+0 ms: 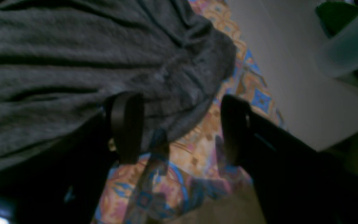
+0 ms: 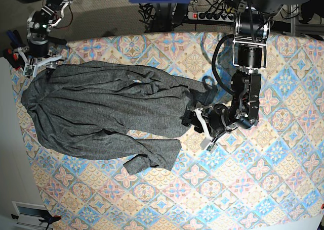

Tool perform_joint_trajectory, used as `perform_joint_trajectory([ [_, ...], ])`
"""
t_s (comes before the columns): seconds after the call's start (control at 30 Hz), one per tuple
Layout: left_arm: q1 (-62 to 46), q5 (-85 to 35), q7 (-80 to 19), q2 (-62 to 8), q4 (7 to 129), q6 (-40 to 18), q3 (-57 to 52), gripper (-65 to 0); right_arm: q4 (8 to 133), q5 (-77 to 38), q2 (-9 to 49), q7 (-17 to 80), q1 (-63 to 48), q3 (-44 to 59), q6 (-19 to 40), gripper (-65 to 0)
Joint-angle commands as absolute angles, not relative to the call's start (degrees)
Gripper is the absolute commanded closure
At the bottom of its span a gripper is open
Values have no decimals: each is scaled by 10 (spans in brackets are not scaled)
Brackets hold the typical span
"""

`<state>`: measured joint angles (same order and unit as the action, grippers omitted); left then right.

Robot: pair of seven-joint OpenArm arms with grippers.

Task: Layout the t-shirt on the table in an organized manner, then fold the t-shirt properly
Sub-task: 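Release the fabric with the left gripper and move it along the shirt body, then lower the left gripper and grasp the shirt fabric near the hem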

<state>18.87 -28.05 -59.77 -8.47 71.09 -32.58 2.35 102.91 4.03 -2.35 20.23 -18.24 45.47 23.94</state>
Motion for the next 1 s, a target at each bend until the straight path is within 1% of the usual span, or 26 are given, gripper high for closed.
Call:
perform_joint_trajectory([
  [0.0,204,-291,-581,-86,713,-327,22,-319,1038,32,-17,187,-181,457,239,-374],
  [0.2,214,-292,-527,-84,640,-327,73,-319,1038,32,-17,187,-182,457,239,-374],
  [0.43,220,-291,-465,-46,584,-327,97,-308,1038,33,-17,187,-182,457,239,-374],
  [0.5,221,-290,-451,-42,574,-327,97,-277,1038,33,-17,187,-182,457,239,-374],
  [0.6,236,-289,-426,-40,545,-327,97,-183,1038,33,-17,187,-182,457,239,-374],
  [0.7,267,-291,-392,-39,478,-327,97,-105,1038,33,-17,187,-183,457,239,-374],
  [0.73,281,-291,-377,-39,447,-327,97,-93,1038,33,-17,188,-183,457,239,-374],
  [0.83,324,-291,-335,-39,371,-327,97,-99,1038,33,-17,188,-183,457,239,-374],
  [0.97,358,-291,-300,-39,324,-327,97,-101,1038,33,-17,188,-183,457,239,-374],
])
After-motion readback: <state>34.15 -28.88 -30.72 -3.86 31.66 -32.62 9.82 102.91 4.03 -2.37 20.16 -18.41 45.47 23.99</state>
